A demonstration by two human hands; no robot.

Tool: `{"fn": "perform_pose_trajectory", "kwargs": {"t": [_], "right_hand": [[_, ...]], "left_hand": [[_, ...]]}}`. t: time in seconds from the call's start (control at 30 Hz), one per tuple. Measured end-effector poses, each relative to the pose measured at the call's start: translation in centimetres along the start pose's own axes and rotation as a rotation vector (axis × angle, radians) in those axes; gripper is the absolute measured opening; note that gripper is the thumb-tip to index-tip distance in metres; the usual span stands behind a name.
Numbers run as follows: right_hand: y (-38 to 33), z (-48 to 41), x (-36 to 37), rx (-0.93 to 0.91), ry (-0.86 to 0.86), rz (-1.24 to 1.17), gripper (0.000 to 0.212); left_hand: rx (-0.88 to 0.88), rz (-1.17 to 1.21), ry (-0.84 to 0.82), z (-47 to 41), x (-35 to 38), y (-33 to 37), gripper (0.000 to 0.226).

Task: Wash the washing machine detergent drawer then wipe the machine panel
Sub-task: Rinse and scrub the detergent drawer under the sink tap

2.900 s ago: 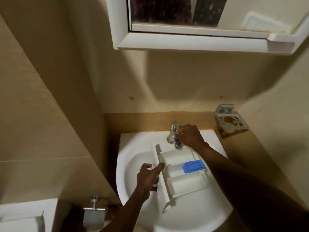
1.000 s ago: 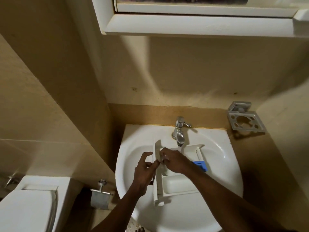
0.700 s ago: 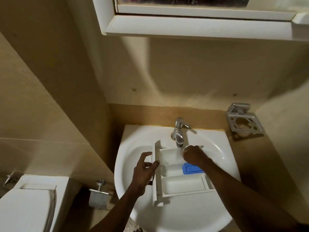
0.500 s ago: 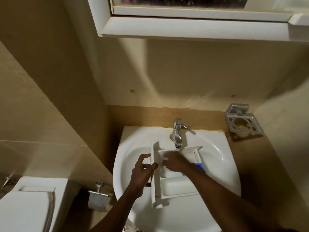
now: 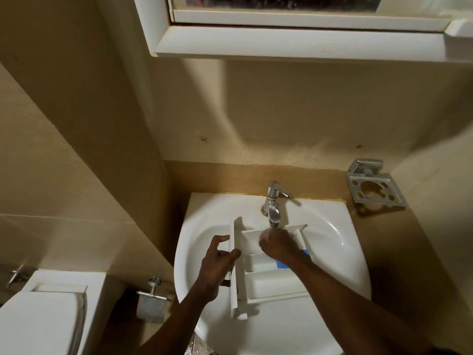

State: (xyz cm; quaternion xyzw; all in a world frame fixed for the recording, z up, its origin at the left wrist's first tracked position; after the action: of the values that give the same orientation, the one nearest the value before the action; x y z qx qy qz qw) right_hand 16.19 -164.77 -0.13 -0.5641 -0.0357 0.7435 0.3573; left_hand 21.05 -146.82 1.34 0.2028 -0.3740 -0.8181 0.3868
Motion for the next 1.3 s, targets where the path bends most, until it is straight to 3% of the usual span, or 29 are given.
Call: {"fn": "perform_pose_trajectory", "kwargs": {"t": [0.1, 0.17, 0.33, 0.4, 0.57, 0.67, 0.8, 0.9, 0.97, 1.07, 1.17, 1.23, 1.3], "right_hand": [[-1.9, 0.5, 1.5, -0.196, -0.09, -0.113, 0.032], [-1.7, 0.6, 0.7, -0.23, -0.07, -0.139, 0.035], [4.3, 0.7, -2.4, 0.148, 0.144, 0.0, 0.03], [4.1, 0.9, -2.3, 0.208, 0.176, -0.027, 0.032], [-1.8, -0.2, 1.4, -0.077, -0.027, 0.062, 0.032], [-4.2, -0.4, 2.7, -0.197, -0.16, -0.063, 0.023], [-0.1, -0.2, 1.5, -0.036, -0.24, 0.062, 0.033], [4.1, 0.2, -1.4, 0.149, -0.071, 0.164, 0.034], [4.1, 0.7, -1.6, 0.177, 0.025, 0.166, 0.035], [1.1, 0.3, 0.1, 0.074, 0.022, 0.12, 0.036], [-3.7, 0.0, 1.9, -0.196, -0.079, -0.096, 0.013], [-3.5, 0.0, 1.9, -0.217, -0.102, -0.186, 0.01], [-0.8, 0.0, 1.0, -0.138, -0.096, -0.093, 0.023]], "left_hand": [[0.002, -0.017, 0.002, 0.0, 0.1, 0.1, 0.029], [-0.004, -0.023, -0.003, 0.0, 0.1, 0.1, 0.029], [-0.023, -0.014, -0.039, 0.0, 0.3, 0.1, 0.031], [-0.017, -0.024, -0.033, 0.2, 0.4, 0.2, 0.031], [-0.025, -0.022, -0.019, 0.0, 0.2, 0.1, 0.03], [0.002, -0.031, -0.005, 0.3, 0.5, 0.4, 0.03], [0.003, -0.021, 0.011, 0.4, 0.1, 0.3, 0.028], [-0.007, -0.02, -0.001, 0.6, 0.3, 0.3, 0.029], [-0.007, -0.029, 0.004, 0.6, 0.5, 0.3, 0.03], [-0.016, -0.039, 0.007, 0.4, 0.4, 0.2, 0.03], [-0.022, -0.071, 0.01, 0.3, 0.3, 0.3, 0.03], [-0.025, -0.069, 0.006, 0.3, 0.3, 0.2, 0.029], [-0.029, -0.053, 0.005, 0.3, 0.1, 0.1, 0.028]]}}
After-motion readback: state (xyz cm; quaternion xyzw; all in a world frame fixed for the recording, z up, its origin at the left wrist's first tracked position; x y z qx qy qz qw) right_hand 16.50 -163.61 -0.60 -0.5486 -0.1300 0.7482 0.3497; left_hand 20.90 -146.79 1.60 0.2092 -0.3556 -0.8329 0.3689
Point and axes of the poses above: each hand's wrist, its own z-axis away from the middle knuckle, its own x-axis out of the palm, y = z × x, the point moved 9 cm from there along -z, towards the middle knuckle, and after that the axes turned 11 degrees about -x, right-handed, at the moved point
